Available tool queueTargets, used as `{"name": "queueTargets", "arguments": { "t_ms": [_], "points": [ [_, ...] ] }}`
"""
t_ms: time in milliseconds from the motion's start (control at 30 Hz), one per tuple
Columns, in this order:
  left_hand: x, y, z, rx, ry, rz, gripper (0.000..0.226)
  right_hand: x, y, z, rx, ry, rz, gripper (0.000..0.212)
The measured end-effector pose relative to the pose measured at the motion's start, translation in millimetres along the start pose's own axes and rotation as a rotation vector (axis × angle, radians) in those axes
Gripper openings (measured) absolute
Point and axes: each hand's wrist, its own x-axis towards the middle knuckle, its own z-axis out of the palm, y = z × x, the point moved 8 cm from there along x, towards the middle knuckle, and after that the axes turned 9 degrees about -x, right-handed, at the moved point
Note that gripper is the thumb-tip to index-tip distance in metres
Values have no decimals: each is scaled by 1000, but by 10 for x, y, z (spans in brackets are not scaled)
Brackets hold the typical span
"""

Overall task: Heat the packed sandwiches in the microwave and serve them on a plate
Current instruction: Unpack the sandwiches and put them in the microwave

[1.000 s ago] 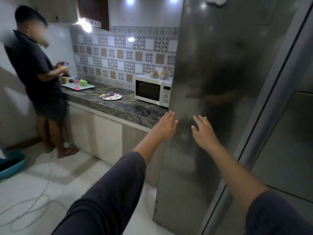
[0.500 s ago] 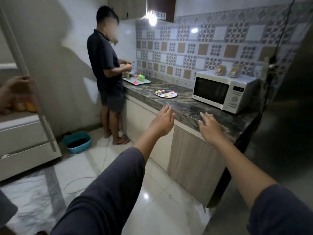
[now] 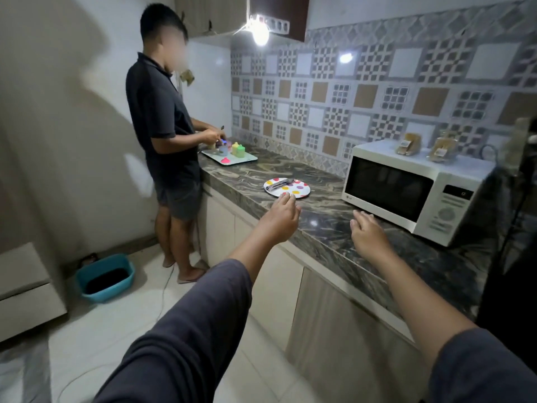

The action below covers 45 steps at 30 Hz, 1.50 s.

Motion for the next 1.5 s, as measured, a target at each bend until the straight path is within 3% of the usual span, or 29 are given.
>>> {"name": "queueTargets", "arguments": {
  "t_ms": [167,467,800,900,1133,1267,1500],
  "points": [
    [1065,1,234,19,-66,92,50,847,249,74,-54,40,18,46],
    [3118,458,1168,-24,-283,328,49,2191,1275,-270,-69,194,317,47],
    [3962,1561,2826,-243,-553,465,46,2450,2506,-1097,-119,582,524,38],
    [4108,1777,3250,-324,-563,456,40,2582,2776,-1322,-196,676,483,39],
    [4245,1937,3858,-556,-537,371,34,3029,3285,-1407,-282,714,359,39],
    [4290,1877,4057,-567,-506,370,35,3034,3411,-1420,-234,859,251,32],
    [4314,1857,4079,-539,-381,491,36,3028,3429,-1429,-214,971,148,28]
  ]
}}
